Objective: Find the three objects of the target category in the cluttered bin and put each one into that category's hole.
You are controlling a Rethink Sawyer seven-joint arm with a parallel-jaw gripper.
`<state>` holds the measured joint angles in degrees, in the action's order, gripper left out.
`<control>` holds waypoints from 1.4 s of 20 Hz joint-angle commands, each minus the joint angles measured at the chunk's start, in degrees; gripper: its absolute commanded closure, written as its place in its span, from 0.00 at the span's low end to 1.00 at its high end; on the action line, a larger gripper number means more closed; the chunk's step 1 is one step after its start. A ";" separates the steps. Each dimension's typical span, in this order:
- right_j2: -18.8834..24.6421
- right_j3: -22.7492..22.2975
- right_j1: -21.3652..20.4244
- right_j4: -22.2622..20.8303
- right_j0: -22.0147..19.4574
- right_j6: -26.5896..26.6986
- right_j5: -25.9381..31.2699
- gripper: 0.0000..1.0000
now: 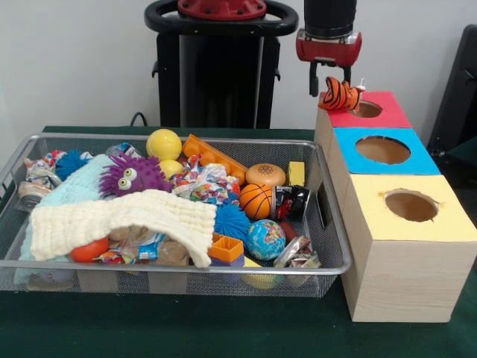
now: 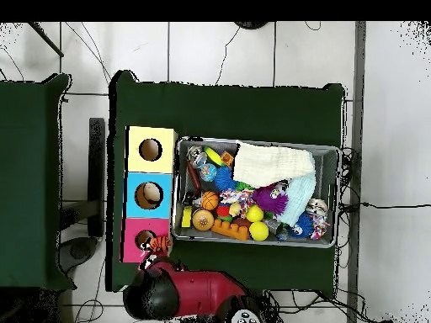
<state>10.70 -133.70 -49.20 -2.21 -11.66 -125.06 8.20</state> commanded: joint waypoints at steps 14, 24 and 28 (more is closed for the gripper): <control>4.28 3.01 2.67 -1.92 0.06 -1.26 7.66 0.00; -8.06 6.29 1.22 -2.69 13.56 -5.93 5.33 0.00; -12.68 8.08 2.40 -2.75 18.39 -5.93 4.05 0.00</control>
<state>1.92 -130.60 -50.09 -3.19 0.94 -125.06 8.36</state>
